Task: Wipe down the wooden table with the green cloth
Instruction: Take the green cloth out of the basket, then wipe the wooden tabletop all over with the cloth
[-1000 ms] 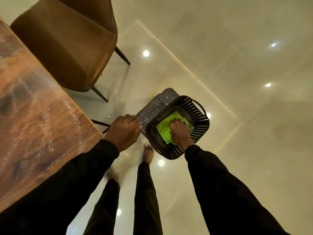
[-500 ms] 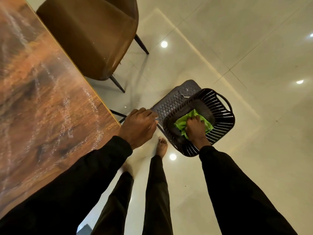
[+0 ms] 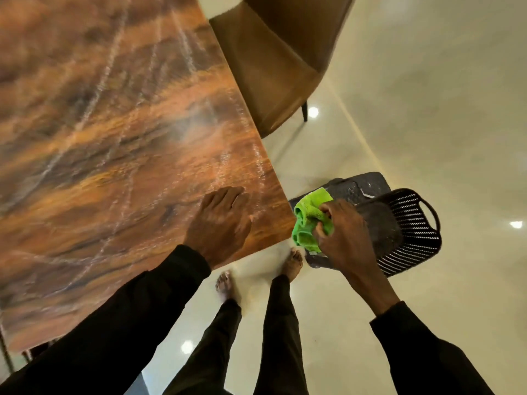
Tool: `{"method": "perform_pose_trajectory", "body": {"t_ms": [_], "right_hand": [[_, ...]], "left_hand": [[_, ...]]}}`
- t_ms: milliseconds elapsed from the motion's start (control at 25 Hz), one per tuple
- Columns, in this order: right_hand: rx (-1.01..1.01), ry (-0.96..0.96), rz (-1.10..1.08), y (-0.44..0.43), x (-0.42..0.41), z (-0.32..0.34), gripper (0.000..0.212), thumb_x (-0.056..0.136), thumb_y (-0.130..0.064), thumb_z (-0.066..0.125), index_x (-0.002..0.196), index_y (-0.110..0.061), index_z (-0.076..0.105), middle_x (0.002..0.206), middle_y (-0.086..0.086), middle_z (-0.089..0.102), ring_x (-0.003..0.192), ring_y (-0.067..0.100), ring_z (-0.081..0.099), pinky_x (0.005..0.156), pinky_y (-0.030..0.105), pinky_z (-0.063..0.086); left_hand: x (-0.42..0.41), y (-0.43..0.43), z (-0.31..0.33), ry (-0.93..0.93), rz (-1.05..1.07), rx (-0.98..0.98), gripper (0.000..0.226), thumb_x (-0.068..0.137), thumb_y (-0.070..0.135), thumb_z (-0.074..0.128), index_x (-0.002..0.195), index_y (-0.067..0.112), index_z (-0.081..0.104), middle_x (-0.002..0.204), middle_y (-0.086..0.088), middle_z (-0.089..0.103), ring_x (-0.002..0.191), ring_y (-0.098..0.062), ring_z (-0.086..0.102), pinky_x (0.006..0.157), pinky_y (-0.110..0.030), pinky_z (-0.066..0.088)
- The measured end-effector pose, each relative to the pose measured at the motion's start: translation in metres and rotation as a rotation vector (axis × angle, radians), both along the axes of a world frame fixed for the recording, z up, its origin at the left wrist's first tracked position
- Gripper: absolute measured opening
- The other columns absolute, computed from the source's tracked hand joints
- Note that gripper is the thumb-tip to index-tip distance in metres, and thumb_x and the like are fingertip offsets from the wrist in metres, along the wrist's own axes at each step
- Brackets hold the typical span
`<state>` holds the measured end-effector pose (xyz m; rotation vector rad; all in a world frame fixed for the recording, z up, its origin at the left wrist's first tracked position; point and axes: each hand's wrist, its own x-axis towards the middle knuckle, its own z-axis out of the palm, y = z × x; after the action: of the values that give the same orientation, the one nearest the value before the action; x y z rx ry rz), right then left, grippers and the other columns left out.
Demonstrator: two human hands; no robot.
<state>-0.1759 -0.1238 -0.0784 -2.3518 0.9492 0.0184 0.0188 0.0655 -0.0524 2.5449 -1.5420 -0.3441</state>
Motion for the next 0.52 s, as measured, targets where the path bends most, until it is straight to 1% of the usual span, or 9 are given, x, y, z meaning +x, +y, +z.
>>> {"method": "perform_pose_trajectory", "body": {"t_ms": [40,120,200,280,320,400,480,520], "right_hand": [[0.000,-0.013,0.047,0.014,0.020,0.011,0.035,0.086,0.000,0.080,0.120,0.004,0.071,0.117,0.024,0.071,0.113,0.043,0.067,0.098,0.052,0.055],[-0.015,-0.019,0.157,0.049,0.066,0.026,0.037,0.089,-0.003,0.079,0.124,0.001,0.069,0.121,0.022,0.069,0.115,0.041,0.065,0.098,0.049,0.055],[-0.060,-0.006,0.262,0.085,0.107,0.032,0.039,0.094,-0.008,0.076,0.131,-0.001,0.067,0.129,0.020,0.068,0.123,0.039,0.063,0.104,0.047,0.053],[-0.121,0.021,0.367,0.121,0.141,0.028,0.039,0.099,-0.012,0.070,0.136,-0.001,0.065,0.135,0.020,0.065,0.129,0.038,0.059,0.109,0.048,0.049],[-0.145,0.039,0.415,0.136,0.153,0.022,0.039,0.101,-0.014,0.067,0.138,-0.001,0.063,0.137,0.020,0.064,0.131,0.038,0.058,0.110,0.048,0.047],[-0.176,0.077,0.505,0.167,0.172,0.009,0.039,0.104,-0.016,0.064,0.140,-0.001,0.062,0.137,0.019,0.063,0.130,0.038,0.057,0.110,0.048,0.045],[-0.221,0.094,0.592,0.195,0.184,0.000,0.038,0.103,-0.017,0.066,0.137,-0.001,0.064,0.134,0.021,0.064,0.128,0.041,0.059,0.107,0.052,0.050],[-0.249,0.072,0.619,0.207,0.187,-0.006,0.037,0.101,-0.016,0.072,0.133,0.000,0.067,0.131,0.023,0.067,0.124,0.044,0.062,0.103,0.053,0.054]], "left_hand": [[0.006,0.017,0.003,-0.006,0.030,0.002,0.048,0.100,0.025,0.068,0.141,0.001,0.063,0.146,-0.021,0.062,0.136,-0.040,0.059,0.116,-0.053,0.046],[0.022,0.059,0.009,-0.010,0.104,0.025,0.052,0.105,0.035,0.059,0.146,0.003,0.058,0.155,-0.021,0.054,0.144,-0.039,0.051,0.121,-0.053,0.040],[0.036,0.099,0.008,-0.011,0.186,0.037,0.057,0.108,0.042,0.049,0.150,0.003,0.054,0.161,-0.020,0.047,0.150,-0.038,0.045,0.124,-0.053,0.034],[0.047,0.136,0.005,-0.016,0.261,0.016,0.055,0.109,0.040,0.051,0.151,0.004,0.053,0.160,-0.018,0.049,0.150,-0.037,0.046,0.125,-0.051,0.034],[0.050,0.151,0.004,-0.012,0.286,-0.011,0.051,0.108,0.038,0.054,0.148,0.005,0.056,0.156,-0.018,0.054,0.145,-0.037,0.050,0.122,-0.051,0.037],[0.057,0.181,0.000,-0.012,0.330,-0.081,0.042,0.105,0.033,0.057,0.135,0.005,0.066,0.138,-0.017,0.066,0.130,-0.038,0.062,0.111,-0.050,0.047],[0.063,0.213,-0.007,-0.028,0.371,-0.120,0.033,0.101,0.027,0.061,0.123,0.004,0.071,0.124,-0.017,0.072,0.116,-0.038,0.069,0.103,-0.050,0.053],[0.066,0.227,-0.011,-0.027,0.395,-0.131,0.026,0.100,0.021,0.066,0.118,0.003,0.072,0.118,-0.017,0.074,0.111,-0.038,0.071,0.100,-0.050,0.055]]}}
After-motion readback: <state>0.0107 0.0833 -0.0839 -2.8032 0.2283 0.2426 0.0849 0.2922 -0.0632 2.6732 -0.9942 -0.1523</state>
